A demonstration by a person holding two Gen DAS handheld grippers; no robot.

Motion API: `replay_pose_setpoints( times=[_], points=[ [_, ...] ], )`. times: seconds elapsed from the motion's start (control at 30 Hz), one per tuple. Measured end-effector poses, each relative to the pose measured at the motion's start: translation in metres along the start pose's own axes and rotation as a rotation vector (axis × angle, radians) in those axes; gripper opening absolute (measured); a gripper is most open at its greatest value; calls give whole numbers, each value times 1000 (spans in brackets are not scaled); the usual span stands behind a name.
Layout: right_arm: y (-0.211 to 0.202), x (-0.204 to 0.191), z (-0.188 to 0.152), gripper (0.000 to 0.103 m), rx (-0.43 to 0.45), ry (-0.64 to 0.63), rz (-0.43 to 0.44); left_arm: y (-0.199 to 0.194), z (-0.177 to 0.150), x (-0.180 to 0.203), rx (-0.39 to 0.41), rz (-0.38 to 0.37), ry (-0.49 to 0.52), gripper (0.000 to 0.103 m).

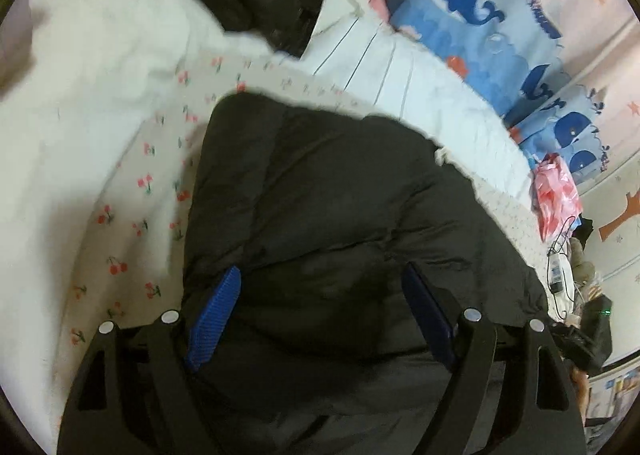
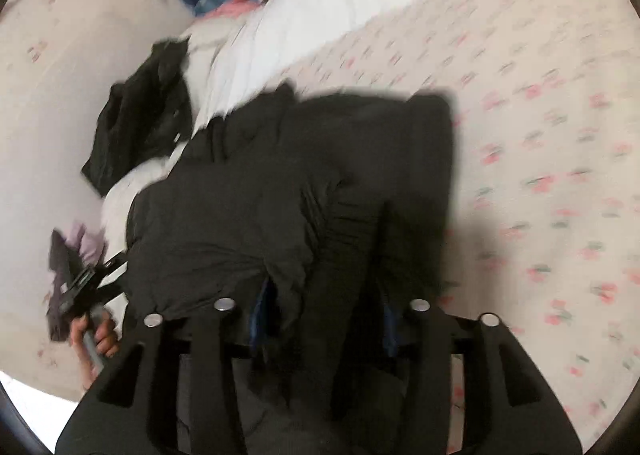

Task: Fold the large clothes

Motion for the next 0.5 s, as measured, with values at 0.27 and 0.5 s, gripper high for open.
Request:
replay_pose_setpoints(
  times=[0.27, 0.5],
  points=[
    [13, -67, -6, 66, 94, -250, -124, 27, -2, -21, -40, 56, -18, 82],
    [33, -34, -17, 66, -8, -162, -141, 28, -7, -13, -101, 69, 59, 82]
  ],
)
Point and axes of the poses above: each gripper's, at about its wrist camera, not at the fingertips, and y roughly the way its jaws point, x to its right, z to its top, the point moved 4 cm from there along y, roughly the way its jaws point, and after that the axes turned 11 degrees about -z, right-handed, at the moved point
